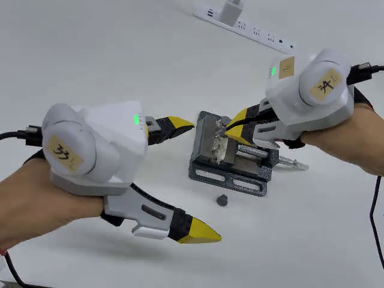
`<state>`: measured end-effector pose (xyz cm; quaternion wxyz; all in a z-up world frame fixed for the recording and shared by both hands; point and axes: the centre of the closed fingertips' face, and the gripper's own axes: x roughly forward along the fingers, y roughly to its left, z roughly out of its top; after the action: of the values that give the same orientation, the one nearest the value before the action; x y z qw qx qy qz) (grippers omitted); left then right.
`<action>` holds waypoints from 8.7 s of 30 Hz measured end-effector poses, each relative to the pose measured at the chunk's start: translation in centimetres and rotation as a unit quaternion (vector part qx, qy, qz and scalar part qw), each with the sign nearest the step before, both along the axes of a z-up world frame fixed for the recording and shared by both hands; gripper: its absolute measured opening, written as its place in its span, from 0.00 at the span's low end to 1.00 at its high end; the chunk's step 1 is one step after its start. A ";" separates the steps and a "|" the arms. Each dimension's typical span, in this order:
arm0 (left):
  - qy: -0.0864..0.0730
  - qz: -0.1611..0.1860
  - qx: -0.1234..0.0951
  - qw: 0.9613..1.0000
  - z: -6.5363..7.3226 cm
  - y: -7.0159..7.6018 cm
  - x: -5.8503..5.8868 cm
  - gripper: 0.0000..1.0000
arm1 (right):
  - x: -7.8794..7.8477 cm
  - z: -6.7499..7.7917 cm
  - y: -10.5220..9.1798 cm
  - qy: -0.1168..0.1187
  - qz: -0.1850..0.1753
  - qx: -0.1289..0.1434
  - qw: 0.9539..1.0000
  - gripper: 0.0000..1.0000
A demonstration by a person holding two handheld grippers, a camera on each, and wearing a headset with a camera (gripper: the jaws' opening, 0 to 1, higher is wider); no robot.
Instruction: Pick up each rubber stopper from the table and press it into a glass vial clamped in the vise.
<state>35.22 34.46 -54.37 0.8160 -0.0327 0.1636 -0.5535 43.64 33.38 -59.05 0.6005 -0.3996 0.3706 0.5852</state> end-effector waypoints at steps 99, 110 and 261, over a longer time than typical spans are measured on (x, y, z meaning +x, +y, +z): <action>-0.024 -0.005 0.062 0.998 2.5 0.8 -1.5 0.99 | -1.2 3.8 -3.7 -0.026 -0.172 0.122 0.977 0.23; -0.023 -0.008 0.075 0.997 2.9 0.8 -2.0 0.99 | -3.4 4.7 -5.7 -0.033 -0.223 0.162 0.961 0.32; -0.299 -0.282 -0.038 0.911 27.5 -4.2 -8.9 0.08 | -17.2 30.5 -4.0 0.247 0.181 0.467 0.829 0.00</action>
<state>26.35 30.28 -26.92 0.6350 0.1509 -0.1069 -0.7501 26.45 29.35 -28.50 0.4868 0.0267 0.1102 0.8661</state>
